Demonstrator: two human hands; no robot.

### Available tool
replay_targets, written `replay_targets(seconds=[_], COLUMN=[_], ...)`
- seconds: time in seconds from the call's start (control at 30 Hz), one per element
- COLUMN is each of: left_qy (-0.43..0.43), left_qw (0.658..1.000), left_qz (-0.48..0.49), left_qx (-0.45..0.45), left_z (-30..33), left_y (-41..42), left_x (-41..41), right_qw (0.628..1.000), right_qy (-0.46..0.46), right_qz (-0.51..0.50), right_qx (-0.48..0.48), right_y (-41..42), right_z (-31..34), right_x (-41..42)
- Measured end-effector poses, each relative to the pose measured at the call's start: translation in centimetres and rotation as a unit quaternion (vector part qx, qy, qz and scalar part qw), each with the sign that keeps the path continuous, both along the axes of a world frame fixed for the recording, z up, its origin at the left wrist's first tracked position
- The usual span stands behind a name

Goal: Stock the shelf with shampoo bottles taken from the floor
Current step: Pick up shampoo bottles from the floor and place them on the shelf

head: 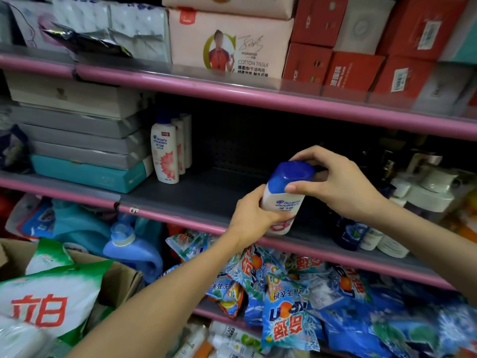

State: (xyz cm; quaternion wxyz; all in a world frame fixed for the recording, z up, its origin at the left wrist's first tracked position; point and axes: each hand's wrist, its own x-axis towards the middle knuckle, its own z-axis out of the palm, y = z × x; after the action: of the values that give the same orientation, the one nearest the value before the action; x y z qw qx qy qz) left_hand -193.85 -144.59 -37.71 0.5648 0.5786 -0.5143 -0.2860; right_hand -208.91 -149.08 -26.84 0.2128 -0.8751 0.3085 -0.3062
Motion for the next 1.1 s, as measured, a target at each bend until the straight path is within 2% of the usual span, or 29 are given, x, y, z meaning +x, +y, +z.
replay_targets(seconds=[0.17, 0.27, 0.53, 0.6, 0.67, 0.7, 0.83, 0.97, 1.1], left_qy=[0.006, 0.001, -0.031, -0.045, -0.061, -0.069, -0.086, -0.087, -0.082], left_qw=[0.999, 0.999, 0.999, 0.999, 0.998, 0.998, 0.995, 0.995, 0.994], left_qz=[0.004, -0.008, -0.001, 0.0, 0.006, 0.012, 0.032, 0.036, 0.045], left_qx=[-0.038, -0.034, -0.007, -0.001, 0.003, 0.007, 0.027, 0.042, 0.049], left_z=[1.4, 2.2, 3.2, 3.3, 3.5, 3.5, 3.3, 3.3, 3.4], left_y=[4.1, 6.2, 9.1, 9.6, 9.8, 10.0, 10.5, 10.7, 10.5], left_x=[1.9, 2.6, 5.2, 6.0, 6.8, 7.2, 9.0, 11.4, 13.8], right_qw=[0.996, 0.996, 0.996, 0.986, 0.959, 0.954, 0.978, 0.985, 0.994], right_qy=[-0.039, -0.041, -0.045, -0.076, -0.136, -0.149, -0.106, -0.069, -0.042], right_qz=[0.077, 0.076, 0.081, 0.103, 0.116, 0.111, 0.073, 0.107, 0.091], right_qx=[-0.02, -0.032, 0.016, 0.104, 0.218, 0.237, 0.167, 0.117, 0.044], right_y=[4.0, 5.4, 7.0, 7.2, 7.4, 7.5, 7.6, 7.4, 6.9], right_z=[0.8, 1.4, 1.5, 1.6, 1.7, 1.6, 1.2, 1.0, 0.5], right_x=[0.6, 1.3, 3.8, 4.5, 5.5, 6.0, 8.4, 10.3, 13.2])
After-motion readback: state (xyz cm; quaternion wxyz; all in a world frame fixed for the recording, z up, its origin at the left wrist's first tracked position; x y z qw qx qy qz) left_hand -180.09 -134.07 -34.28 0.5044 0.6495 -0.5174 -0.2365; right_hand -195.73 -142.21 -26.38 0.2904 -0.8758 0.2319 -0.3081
